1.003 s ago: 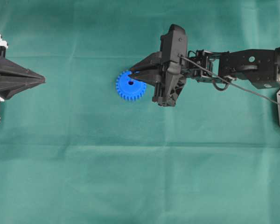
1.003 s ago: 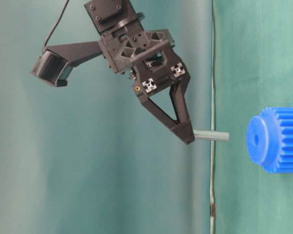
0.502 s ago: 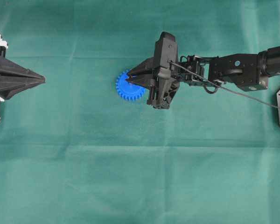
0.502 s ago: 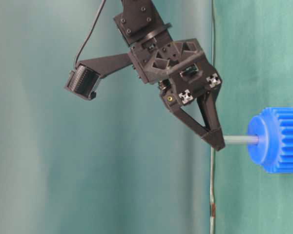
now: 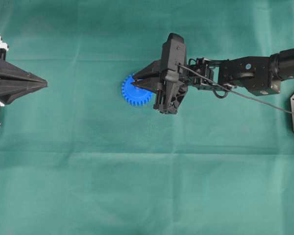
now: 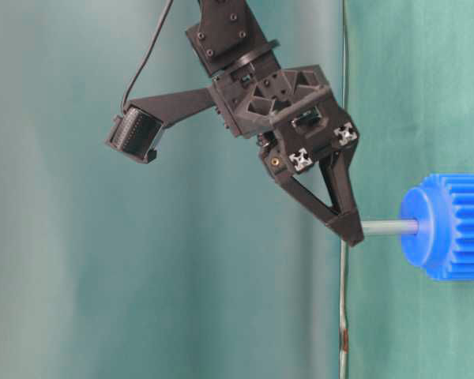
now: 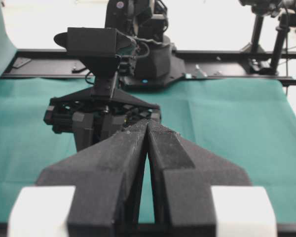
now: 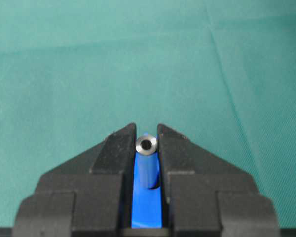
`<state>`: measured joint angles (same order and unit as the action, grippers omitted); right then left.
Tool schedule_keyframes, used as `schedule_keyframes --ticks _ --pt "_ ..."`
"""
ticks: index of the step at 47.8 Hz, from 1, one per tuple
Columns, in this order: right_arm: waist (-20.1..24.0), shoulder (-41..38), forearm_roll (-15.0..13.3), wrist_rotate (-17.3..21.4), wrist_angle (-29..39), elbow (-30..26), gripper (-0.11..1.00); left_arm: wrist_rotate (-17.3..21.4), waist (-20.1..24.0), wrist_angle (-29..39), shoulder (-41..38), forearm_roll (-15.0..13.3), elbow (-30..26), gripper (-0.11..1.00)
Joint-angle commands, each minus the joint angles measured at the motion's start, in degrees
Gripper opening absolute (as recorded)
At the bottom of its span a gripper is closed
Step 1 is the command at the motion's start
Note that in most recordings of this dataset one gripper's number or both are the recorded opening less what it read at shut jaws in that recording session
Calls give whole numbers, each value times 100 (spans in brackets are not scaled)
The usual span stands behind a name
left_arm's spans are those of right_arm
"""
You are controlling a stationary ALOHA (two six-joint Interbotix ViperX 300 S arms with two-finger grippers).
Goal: Insert the shaft placed at a random location into the center hole of the medium gear at another random location.
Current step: 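Align the held shaft above the gear hole and lower it in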
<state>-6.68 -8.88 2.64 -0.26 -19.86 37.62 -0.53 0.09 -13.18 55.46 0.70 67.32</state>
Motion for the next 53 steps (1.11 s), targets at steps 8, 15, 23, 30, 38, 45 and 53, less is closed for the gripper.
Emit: schedule_keyframes --ticks 8,15,23,30,38,45,53 --pt "0 264 0 -53 -9 -141 13 -9 0 -9 -26 9 -132 0" --pt "-9 554 -53 -88 26 -105 13 -9 -9 0 -18 9 -132 0" --pt "-9 571 -53 -70 79 -79 13 -9 -9 -9 -18 9 -123 0" --pt "-9 448 -44 -70 44 -79 13 -9 0 -9 -26 9 -123 0" --pt "-9 167 -26 -35 -53 -123 13 -9 -9 -9 -26 9 -123 0" --pt "-9 0 9 -18 -62 -132 13 -9 0 -9 -26 9 -132 0" --pt "-9 -105 44 -18 -105 -123 13 -9 0 0 -26 9 -123 0"
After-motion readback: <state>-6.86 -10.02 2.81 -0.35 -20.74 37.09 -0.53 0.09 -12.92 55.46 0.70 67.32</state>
